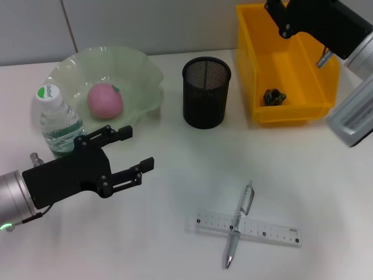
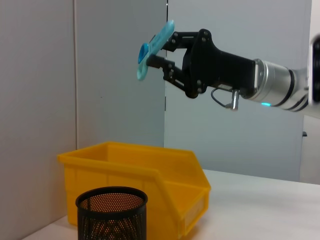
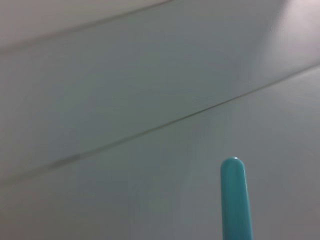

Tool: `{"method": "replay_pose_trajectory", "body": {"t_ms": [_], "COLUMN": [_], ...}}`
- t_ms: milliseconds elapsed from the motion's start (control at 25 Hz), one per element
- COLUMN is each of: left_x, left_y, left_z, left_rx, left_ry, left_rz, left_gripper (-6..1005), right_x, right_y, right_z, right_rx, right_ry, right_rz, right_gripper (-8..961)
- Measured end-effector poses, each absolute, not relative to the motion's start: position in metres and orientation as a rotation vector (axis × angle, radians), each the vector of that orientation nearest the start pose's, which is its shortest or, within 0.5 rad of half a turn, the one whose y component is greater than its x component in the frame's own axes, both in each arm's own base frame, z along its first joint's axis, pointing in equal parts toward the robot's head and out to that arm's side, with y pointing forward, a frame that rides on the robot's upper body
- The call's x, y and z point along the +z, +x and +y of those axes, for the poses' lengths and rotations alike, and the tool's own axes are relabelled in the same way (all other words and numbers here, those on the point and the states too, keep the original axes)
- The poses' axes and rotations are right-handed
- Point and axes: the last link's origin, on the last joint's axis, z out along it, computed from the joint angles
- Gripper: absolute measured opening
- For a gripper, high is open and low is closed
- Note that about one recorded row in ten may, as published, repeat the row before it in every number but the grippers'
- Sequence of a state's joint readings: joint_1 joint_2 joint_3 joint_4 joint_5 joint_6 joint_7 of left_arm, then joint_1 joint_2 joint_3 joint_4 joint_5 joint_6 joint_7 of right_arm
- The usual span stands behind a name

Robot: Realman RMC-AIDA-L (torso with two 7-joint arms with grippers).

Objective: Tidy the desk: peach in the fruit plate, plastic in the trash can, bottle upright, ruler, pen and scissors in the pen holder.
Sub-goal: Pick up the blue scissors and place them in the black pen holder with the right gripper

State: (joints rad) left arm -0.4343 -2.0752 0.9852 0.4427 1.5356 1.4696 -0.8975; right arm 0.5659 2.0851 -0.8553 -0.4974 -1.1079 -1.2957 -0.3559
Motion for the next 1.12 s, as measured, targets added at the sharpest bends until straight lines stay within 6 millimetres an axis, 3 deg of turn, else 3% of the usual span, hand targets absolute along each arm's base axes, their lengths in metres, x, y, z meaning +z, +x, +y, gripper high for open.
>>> {"method": "replay_pose_trajectory", "body": {"t_ms": [600, 1120], "left_x": [-0.035, -0.043], "left_y": [-0.265, -0.269], "left_z": [0.306, 0.301], "left_rx": [-0.886, -0.879], "left_ry": [-2.562, -2.538], "left_rz": [-0.262, -0.223], "left_gripper": [780, 780], "right_x": [0.007, -0.005], "right_y": [0.239, 0.235], "right_z": [0.385, 0.391], "right_rx": [-0.308, -0.505], "right_ry": [-1.255, -1.091], "right_rz": [-1.409, -1.636], "right_gripper": [235, 235]}}
